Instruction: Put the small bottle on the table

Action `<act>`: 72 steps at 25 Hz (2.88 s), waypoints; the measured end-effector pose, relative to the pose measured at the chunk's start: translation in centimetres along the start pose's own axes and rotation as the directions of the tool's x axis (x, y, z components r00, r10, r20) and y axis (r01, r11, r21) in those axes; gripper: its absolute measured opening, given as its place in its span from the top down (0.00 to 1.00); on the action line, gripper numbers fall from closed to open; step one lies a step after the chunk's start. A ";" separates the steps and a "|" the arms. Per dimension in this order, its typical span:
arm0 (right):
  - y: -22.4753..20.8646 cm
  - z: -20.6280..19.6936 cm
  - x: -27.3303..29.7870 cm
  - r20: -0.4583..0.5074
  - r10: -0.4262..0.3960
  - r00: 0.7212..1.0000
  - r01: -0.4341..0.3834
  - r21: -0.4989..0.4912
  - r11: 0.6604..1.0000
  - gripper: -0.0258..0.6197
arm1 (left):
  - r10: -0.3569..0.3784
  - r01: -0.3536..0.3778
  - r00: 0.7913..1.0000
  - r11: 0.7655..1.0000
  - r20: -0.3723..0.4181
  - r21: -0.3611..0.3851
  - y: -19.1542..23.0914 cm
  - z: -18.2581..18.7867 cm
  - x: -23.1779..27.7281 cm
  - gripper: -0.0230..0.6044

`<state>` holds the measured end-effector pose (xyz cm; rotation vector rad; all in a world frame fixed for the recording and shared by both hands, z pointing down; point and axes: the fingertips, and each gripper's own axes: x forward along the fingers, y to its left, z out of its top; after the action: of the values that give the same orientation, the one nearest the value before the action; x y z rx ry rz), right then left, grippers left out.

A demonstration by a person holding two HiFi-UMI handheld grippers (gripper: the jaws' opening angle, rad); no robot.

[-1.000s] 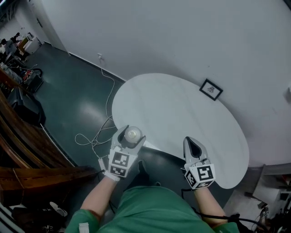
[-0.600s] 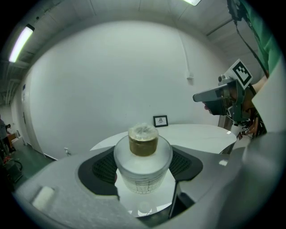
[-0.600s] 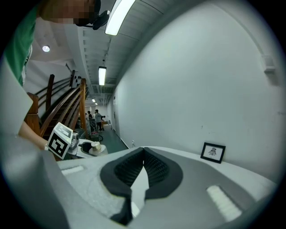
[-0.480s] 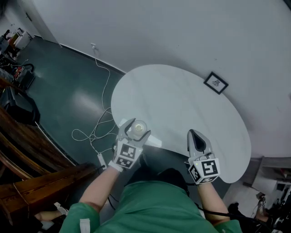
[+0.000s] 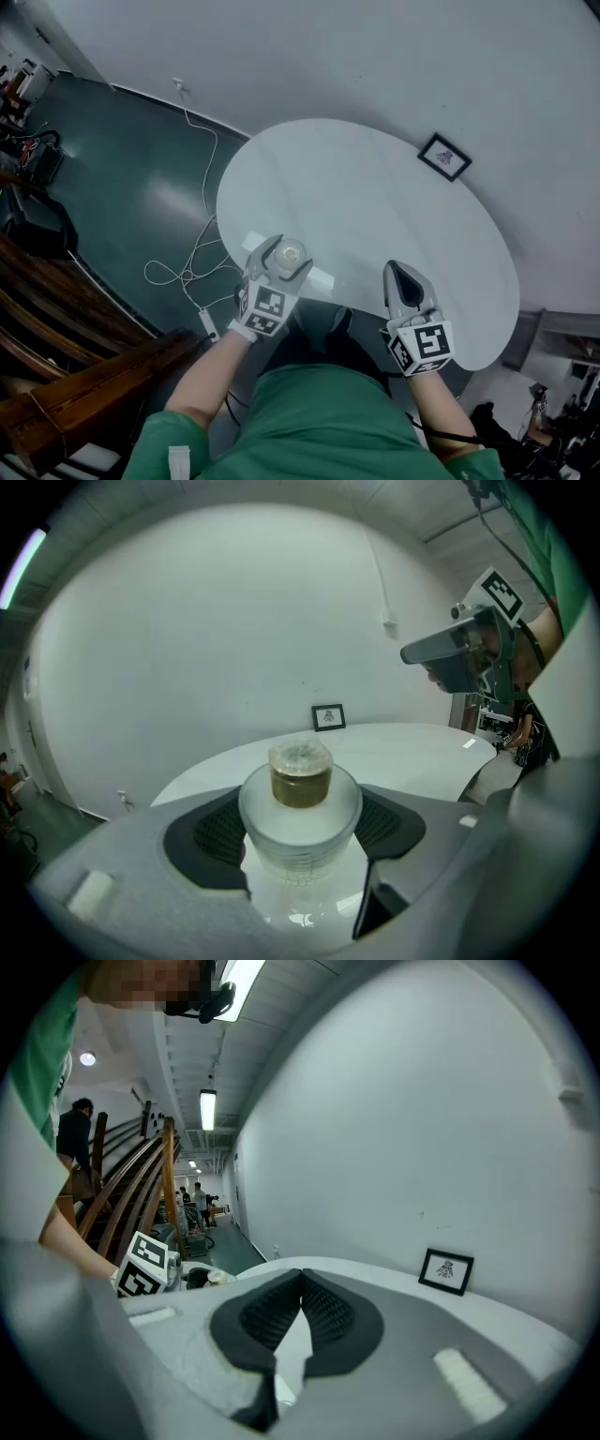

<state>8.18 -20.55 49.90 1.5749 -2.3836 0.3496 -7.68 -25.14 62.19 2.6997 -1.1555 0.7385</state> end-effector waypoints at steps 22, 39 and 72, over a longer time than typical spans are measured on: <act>-3.9 -1.9 0.5 -0.087 -0.021 0.996 0.021 0.001 1.000 0.97 | -0.026 0.023 0.997 0.999 -0.069 -0.041 -0.8 -5.1 6.1 0.42; -3.2 -2.9 -0.2 -0.120 -0.011 0.993 0.010 -0.005 1.000 0.97 | -0.017 0.014 0.998 0.999 -0.068 -0.040 -0.8 -6.5 7.2 0.42; -4.5 4.6 0.4 0.129 -0.013 0.992 0.020 -0.054 0.998 0.97 | 0.233 -0.211 0.965 0.963 0.119 -0.169 5.2 6.8 -5.7 0.68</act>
<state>11.77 -24.21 45.94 1.6380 -2.4504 0.1825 -12.04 -27.02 53.06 2.5528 -1.5014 0.4682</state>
